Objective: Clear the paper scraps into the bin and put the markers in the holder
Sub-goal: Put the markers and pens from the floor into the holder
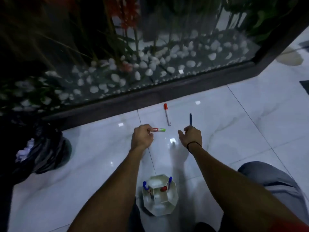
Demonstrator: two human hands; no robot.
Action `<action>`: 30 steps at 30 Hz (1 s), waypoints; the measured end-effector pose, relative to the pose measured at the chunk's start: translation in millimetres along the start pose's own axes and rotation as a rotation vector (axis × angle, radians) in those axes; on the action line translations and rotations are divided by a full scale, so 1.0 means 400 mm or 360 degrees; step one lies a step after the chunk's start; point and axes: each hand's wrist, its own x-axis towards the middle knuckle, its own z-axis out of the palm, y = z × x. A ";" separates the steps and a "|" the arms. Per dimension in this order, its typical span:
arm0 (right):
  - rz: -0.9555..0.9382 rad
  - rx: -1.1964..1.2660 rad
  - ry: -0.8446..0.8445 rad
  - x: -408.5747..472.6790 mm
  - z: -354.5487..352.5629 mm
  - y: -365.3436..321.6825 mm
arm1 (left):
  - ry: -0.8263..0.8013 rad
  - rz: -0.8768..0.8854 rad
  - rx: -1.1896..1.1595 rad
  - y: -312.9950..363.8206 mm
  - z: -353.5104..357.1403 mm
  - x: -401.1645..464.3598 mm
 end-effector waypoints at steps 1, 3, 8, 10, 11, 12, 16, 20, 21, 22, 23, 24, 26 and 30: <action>0.0017 -0.0038 0.0024 0.025 0.002 0.003 | -0.0032 0.0024 0.0074 0.000 0.002 0.022; 0.0085 -0.0089 0.0056 0.084 0.009 0.010 | -0.0107 0.0077 0.0234 -0.007 0.021 0.075; 0.0291 -0.0158 0.0052 0.203 0.036 0.033 | -0.0211 0.0228 0.0513 -0.036 0.074 0.175; 0.0322 -0.0269 0.0065 0.235 0.053 0.036 | -0.0234 0.0287 0.0588 -0.038 0.091 0.211; 0.0322 -0.0329 0.0086 0.246 0.054 0.037 | -0.0241 0.0314 0.0617 -0.037 0.100 0.223; 0.0334 -0.0358 0.0101 0.252 0.058 0.041 | -0.0262 0.0333 0.0643 -0.039 0.109 0.230; 0.0302 -0.0413 0.0173 0.261 0.079 0.054 | -0.0304 0.0346 0.0671 -0.060 0.151 0.236; 0.0238 -0.0536 0.0160 0.251 0.102 0.048 | -0.0229 0.0324 0.0827 -0.076 0.166 0.215; 0.0219 -0.0571 0.0143 0.247 0.103 0.047 | -0.0228 0.0314 0.0851 -0.078 0.163 0.206; 0.0193 -0.0584 0.0134 0.244 0.103 0.048 | -0.0226 0.0285 0.0829 -0.083 0.157 0.195; 0.0183 -0.0583 0.0116 0.247 0.099 0.052 | -0.0221 0.0249 0.0770 -0.088 0.151 0.188; 0.0175 -0.0573 0.0092 0.250 0.095 0.057 | -0.0193 0.0194 0.0674 -0.097 0.142 0.173; 0.0158 -0.0518 0.0012 0.254 0.082 0.074 | -0.0098 0.0064 0.0382 -0.118 0.118 0.128; 0.0201 -0.0430 -0.0219 0.235 0.016 0.084 | 0.0032 -0.0184 -0.0242 -0.147 0.072 0.012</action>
